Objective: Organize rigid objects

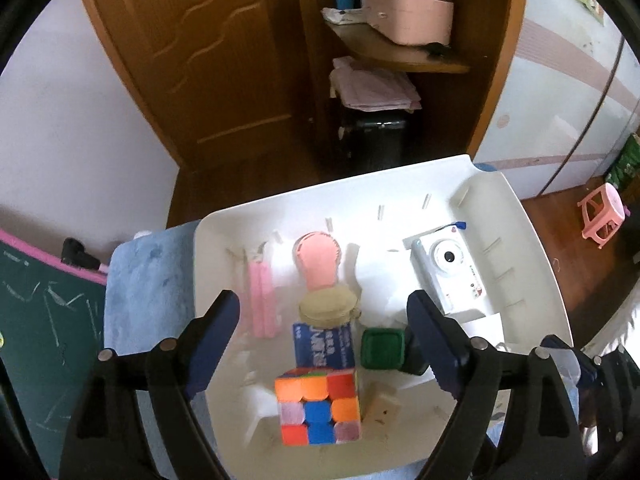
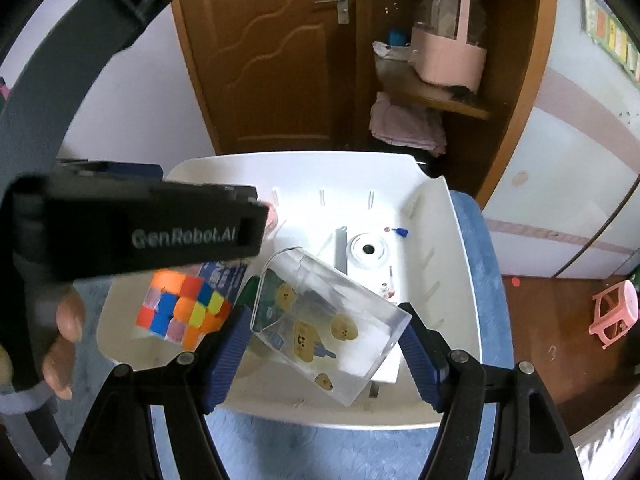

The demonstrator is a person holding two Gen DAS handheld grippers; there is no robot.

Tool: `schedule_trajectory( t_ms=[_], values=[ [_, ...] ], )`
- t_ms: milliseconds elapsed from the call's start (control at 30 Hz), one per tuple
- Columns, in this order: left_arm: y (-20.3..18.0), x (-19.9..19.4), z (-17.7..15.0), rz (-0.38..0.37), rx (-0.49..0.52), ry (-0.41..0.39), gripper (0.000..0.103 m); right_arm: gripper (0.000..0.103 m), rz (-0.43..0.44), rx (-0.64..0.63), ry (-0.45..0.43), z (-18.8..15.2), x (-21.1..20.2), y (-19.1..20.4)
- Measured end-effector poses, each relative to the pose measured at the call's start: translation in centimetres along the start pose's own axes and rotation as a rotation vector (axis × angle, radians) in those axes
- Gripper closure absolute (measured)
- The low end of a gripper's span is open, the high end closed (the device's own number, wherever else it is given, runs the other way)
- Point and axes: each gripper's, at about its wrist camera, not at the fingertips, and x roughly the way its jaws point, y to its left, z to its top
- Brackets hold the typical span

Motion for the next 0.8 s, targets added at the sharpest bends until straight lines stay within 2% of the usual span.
schedule_trajectory(
  t_ms=[133, 200, 233, 500, 800],
  values=[
    [0.6, -1.4, -0.7, 0.000, -0.029, -0.010, 0.015, 0.029, 0.036, -0.011, -0.020, -0.5, -1.5, 0.4],
    [0.8, -2.3, -1.0, -0.005, -0.041, -0.018, 0.015, 0.022, 0.037, -0.015, -0.041, -0.6, -2.3, 0.5],
    [0.9, -2.6, -1.2, -0.004, -0.045, -0.022, 0.015, 0.021, 0.039, -0.016, -0.057, -0.6, -2.9, 0.6],
    [1.5, -7.1, -2.7, -0.013, -0.077, -0.076, 0.015, 0.021, 0.036, -0.013, -0.105, -0.8, -6.5, 1.1],
    [1.6, -13.7, -5.6, -0.039, -0.105, -0.133, 0.015, 0.021, 0.029, -0.062, -0.154, -2.6, -12.0, 2.6]
  ],
)
